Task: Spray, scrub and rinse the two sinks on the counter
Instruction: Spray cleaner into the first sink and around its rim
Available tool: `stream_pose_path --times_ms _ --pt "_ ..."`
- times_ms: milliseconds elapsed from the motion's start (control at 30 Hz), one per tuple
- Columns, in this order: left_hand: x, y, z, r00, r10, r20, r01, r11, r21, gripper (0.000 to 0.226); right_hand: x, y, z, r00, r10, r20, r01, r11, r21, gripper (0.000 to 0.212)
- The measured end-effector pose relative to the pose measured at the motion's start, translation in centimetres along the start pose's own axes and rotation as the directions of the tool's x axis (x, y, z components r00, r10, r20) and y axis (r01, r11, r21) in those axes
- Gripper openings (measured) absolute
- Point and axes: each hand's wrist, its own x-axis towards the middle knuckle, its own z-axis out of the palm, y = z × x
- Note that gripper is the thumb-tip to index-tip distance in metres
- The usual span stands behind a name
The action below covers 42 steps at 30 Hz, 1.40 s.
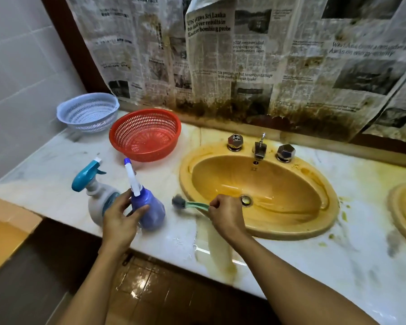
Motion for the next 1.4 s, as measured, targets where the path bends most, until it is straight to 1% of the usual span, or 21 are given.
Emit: stream_pose_path --times_ms 133,267,367,433,500,633,733,800,900,933,1067,1167,1300,1400 --pt "1.9 -1.3 -0.4 1.000 -0.007 0.018 0.007 0.999 0.032 0.054 0.6 -0.7 3.6 1.000 -0.010 0.027 0.012 0.998 -0.062 0.017" --pt "3.7 -2.6 -0.8 0.998 -0.022 0.055 0.019 0.998 0.065 0.057 1.2 -1.1 5.5 0.990 -0.033 0.137 0.054 0.987 -0.149 0.018" --pt "4.2 -2.4 -0.9 0.993 0.010 0.116 -0.022 0.995 0.102 0.060 1.3 -1.6 5.7 0.972 -0.034 0.233 0.082 0.977 -0.199 0.025" --pt "4.3 -2.3 -0.9 0.989 0.021 0.145 -0.038 0.992 0.116 0.059 1.5 -1.9 5.2 0.968 -0.063 0.243 0.109 0.977 -0.183 0.035" --pt "4.8 -2.3 -0.9 0.987 0.012 0.162 -0.029 0.994 0.103 0.060 1.6 -2.2 4.2 0.972 -0.082 0.219 0.116 0.982 -0.146 0.040" --pt "5.1 -2.0 -0.4 0.975 -0.004 0.222 -0.009 0.998 0.056 0.062 1.3 -2.4 1.4 0.980 -0.118 0.163 0.120 0.993 0.000 0.027" --pt "4.0 -0.7 1.2 0.956 0.006 0.293 -0.009 1.000 0.011 0.063 0.5 -2.1 -1.2 0.977 -0.154 0.145 0.138 0.984 0.110 0.031" --pt "2.9 0.5 3.0 0.941 0.033 0.338 -0.028 0.999 -0.019 0.059 -0.2 -1.6 -2.9 0.973 -0.191 0.133 0.169 0.972 0.161 0.038" --pt "1.1 3.2 6.7 0.901 0.065 0.429 -0.034 0.996 -0.080 0.054 -1.7 -0.7 -5.6 0.957 -0.230 0.177 0.197 0.962 0.187 0.059" --pt "0.4 4.3 8.0 0.885 0.075 0.460 -0.032 0.994 -0.101 0.052 -2.3 0.0 -6.6 0.957 -0.235 0.171 0.198 0.958 0.208 0.065" --pt "-2.5 8.2 13.3 0.822 0.077 0.564 0.034 0.982 -0.184 0.044 -4.9 3.3 -11.2 0.984 -0.168 0.053 0.143 0.936 0.321 0.074" --pt "-5.0 10.4 17.1 0.767 0.104 0.634 0.023 0.982 -0.189 0.042 -7.0 6.0 -14.3 0.995 -0.096 -0.011 0.093 0.922 0.376 0.074" --pt "-7.6 12.9 21.0 0.694 0.120 0.710 0.004 0.985 -0.171 0.045 -8.9 8.7 -17.7 0.995 -0.041 -0.096 0.077 0.907 0.414 0.065" --pt "-9.1 14.1 23.4 0.662 0.124 0.739 -0.022 0.989 -0.146 0.043 -10.0 10.5 -20.4 0.993 -0.023 -0.119 0.076 0.879 0.470 0.053"
